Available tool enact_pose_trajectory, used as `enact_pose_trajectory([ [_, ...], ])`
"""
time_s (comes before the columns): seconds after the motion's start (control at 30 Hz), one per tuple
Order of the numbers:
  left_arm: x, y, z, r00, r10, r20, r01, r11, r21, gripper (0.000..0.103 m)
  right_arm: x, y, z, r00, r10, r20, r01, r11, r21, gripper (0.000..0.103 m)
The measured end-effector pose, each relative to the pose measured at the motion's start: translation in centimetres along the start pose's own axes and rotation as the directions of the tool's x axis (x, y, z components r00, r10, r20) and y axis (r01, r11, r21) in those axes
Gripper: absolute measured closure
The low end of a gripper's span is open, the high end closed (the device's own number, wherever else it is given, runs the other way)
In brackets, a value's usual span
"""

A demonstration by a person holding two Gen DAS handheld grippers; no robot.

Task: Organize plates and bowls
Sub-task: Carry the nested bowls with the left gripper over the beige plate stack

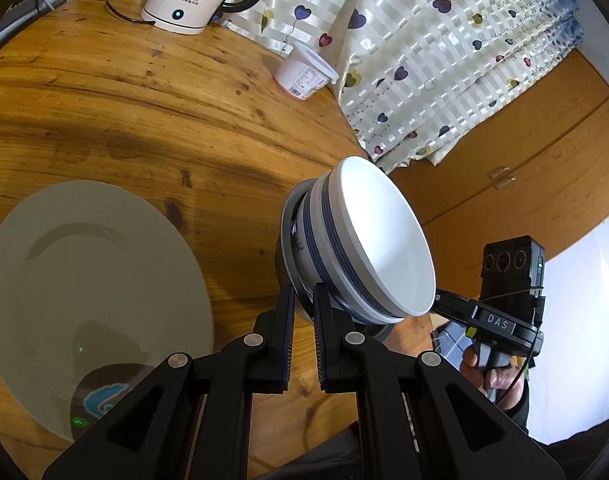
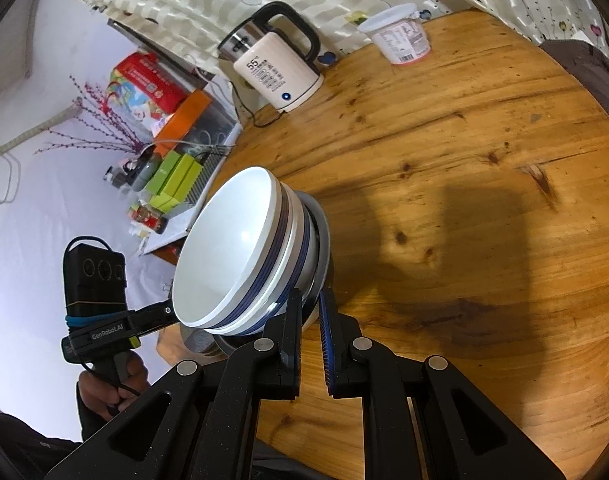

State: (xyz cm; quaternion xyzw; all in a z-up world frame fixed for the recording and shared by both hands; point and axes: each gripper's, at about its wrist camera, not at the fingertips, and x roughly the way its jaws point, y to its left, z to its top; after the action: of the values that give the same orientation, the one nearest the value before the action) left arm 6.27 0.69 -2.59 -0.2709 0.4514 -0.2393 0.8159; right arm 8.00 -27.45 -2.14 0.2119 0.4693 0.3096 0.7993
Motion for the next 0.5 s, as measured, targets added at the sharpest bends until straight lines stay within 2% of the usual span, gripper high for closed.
enact_pose_trajectory([
  [0.5, -3.7, 1.8, -0.6, 0.997, 0.037, 0.065, -0.035, 0.999, -0.036, 0.095, 2.4, 3.3, 0.8, 0.999, 0.026, -0.04, -0.029, 0.998, -0.057, 0.093],
])
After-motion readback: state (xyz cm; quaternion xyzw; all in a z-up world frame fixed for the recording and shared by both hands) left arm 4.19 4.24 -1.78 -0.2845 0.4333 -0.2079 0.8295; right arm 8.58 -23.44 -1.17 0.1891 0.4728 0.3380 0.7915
